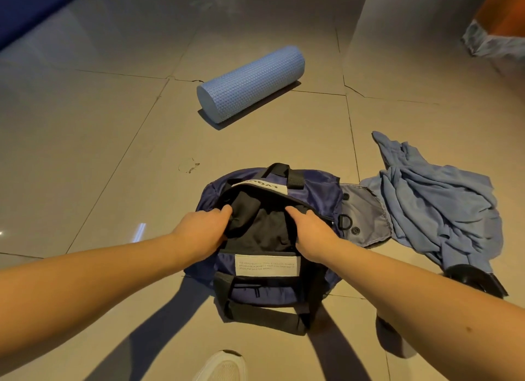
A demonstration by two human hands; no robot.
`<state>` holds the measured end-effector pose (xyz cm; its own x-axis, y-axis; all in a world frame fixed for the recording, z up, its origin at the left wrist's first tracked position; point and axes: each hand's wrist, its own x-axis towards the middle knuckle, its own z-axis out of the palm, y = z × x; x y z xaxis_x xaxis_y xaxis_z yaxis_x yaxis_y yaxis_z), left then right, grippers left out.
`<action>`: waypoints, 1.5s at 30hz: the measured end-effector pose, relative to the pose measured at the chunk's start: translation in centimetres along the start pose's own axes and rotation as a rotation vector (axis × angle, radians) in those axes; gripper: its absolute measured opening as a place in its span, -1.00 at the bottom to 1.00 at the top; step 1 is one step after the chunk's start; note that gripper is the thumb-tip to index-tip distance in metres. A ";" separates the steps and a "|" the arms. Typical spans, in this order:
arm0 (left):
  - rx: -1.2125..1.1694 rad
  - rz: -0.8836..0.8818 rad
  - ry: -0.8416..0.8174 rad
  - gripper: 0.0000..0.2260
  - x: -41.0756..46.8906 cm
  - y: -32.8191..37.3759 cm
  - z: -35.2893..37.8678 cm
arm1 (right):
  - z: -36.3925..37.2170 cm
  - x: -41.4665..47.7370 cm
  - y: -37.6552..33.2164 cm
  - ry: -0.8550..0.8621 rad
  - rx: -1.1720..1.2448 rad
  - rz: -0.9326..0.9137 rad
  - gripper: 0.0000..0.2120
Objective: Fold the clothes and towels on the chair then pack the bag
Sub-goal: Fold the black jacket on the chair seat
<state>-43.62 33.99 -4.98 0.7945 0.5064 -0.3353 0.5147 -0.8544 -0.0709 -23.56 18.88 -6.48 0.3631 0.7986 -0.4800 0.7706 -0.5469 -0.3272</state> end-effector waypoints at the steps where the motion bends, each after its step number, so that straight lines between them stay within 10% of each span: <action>1: 0.020 0.024 0.007 -0.65 0.0 0.1 -0.1 | -0.1 0.1 0.0 0.002 -0.065 0.003 -0.23; 7: 0.120 0.315 0.070 -0.71 0.3 0.6 -0.5 | -1.3 -1.3 -0.7 0.068 -0.381 0.074 -0.56; 10: 0.140 0.505 -0.003 -0.63 0.5 0.4 -0.2 | -0.6 -2.1 -1.7 0.182 -0.337 -0.180 -0.74; 14: 0.138 0.331 -0.152 -0.28 0.6 0.0 0.5 | 0.6 -2.6 -2.0 -0.074 -0.180 -0.265 -0.46; 17: 0.117 0.275 -0.246 -0.53 1.1 0.0 0.4 | 0.1 -2.0 -2.0 -0.261 -0.158 -0.050 -0.34; 23: -0.110 0.135 0.352 -0.81 4.3 -0.6 -3.8 | 0.0 -0.7 -5.7 0.145 -0.063 -0.251 -0.71; 29: -0.124 -0.039 0.208 -0.78 8.5 -2.9 -5.0 | 2.1 3.5 -8.1 -0.064 -0.061 -0.283 -0.35; 35: -0.209 -0.009 0.353 -0.82 9.4 -1.9 -5.4 | 3.0 6.2 -9.8 -0.303 -0.137 -0.331 -0.43; 42: -0.154 0.296 0.331 -0.71 11.9 0.7 -4.9 | 2.3 1.2 -6.1 0.207 -0.078 -0.279 -0.51; 45: -0.159 0.308 0.371 -0.78 12.7 2.2 -4.9 | 2.8 0.0 -3.9 0.073 -0.143 -0.052 -0.40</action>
<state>-30.77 39.14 -4.76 0.9633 0.2653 0.0403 0.2580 -0.9570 0.1323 -28.08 20.31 -7.45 0.3533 0.8441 -0.4034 0.8542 -0.4669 -0.2288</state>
